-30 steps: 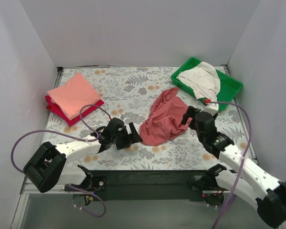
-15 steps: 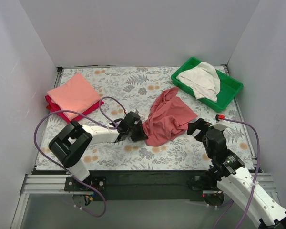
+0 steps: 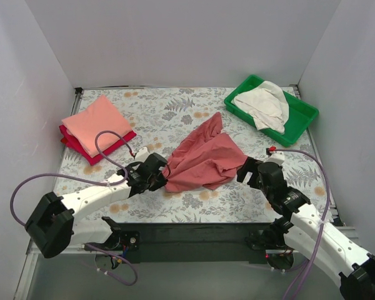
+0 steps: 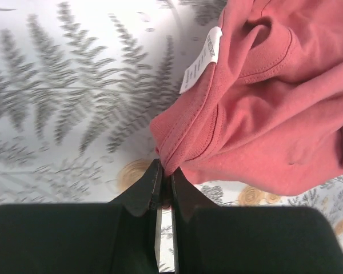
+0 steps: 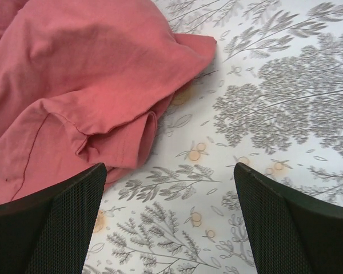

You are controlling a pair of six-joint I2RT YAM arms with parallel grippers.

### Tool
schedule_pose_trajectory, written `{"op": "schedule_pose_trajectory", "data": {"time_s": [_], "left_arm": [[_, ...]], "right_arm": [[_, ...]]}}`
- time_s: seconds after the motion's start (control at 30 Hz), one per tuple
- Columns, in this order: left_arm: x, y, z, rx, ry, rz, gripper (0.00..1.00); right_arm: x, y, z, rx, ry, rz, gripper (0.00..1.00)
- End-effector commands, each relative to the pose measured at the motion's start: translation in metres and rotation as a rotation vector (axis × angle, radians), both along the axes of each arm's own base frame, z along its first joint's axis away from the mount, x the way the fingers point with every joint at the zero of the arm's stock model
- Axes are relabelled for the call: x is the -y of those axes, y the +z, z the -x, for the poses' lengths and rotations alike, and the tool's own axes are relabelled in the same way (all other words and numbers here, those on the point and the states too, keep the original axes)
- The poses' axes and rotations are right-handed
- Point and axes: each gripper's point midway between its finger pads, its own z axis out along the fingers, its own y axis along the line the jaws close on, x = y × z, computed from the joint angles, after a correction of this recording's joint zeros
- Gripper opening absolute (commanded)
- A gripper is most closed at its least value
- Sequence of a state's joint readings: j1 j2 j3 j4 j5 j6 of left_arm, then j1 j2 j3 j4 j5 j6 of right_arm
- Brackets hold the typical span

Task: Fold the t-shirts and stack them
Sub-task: Flatten the tshirt out

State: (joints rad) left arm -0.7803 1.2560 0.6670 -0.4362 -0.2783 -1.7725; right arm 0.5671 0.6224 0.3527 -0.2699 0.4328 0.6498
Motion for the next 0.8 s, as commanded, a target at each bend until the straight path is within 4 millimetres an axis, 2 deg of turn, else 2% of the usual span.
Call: {"op": "schedule_pose_trajectory", "data": {"time_s": [0.0, 0.13, 0.27, 0.33, 0.5, 0.53, 0.57, 0.7, 0.77], "left_arm": [[-0.056, -0.014, 0.027, -0.062, 0.119, -0.155, 0.0], [-0.072, -0.009, 0.033, -0.039, 0.177, -0.166, 0.0], [-0.074, 0.001, 0.029, 0.001, 0.184, -0.152, 0.0], [-0.073, 0.004, 0.028, 0.008, 0.181, -0.148, 0.0], [-0.075, 0.001, 0.028, -0.007, 0.178, -0.179, 0.0], [-0.077, -0.002, 0.03, -0.017, 0.179, -0.192, 0.0], [-0.078, -0.002, 0.03, -0.018, 0.181, -0.196, 0.0], [-0.075, -0.005, 0.03, -0.023, 0.171, -0.189, 0.0], [-0.073, -0.006, 0.029, -0.021, 0.165, -0.182, 0.0]], "right_arm": [[-0.037, 0.036, -0.009, 0.052, 0.139, -0.118, 0.98], [-0.047, 0.035, -0.012, 0.041, 0.17, -0.143, 0.98], [-0.047, 0.022, -0.017, -0.019, 0.157, -0.137, 0.96], [-0.047, 0.018, -0.023, -0.026, 0.149, -0.129, 0.91], [-0.043, 0.013, -0.04, -0.044, 0.164, -0.163, 0.87], [-0.046, 0.007, -0.04, -0.079, 0.19, -0.181, 0.83], [-0.04, 0.005, -0.045, -0.083, 0.166, -0.184, 0.82], [-0.053, 0.004, -0.051, -0.097, 0.259, -0.268, 0.7], [-0.062, 0.001, -0.05, -0.117, 0.309, -0.305, 0.67]]}}
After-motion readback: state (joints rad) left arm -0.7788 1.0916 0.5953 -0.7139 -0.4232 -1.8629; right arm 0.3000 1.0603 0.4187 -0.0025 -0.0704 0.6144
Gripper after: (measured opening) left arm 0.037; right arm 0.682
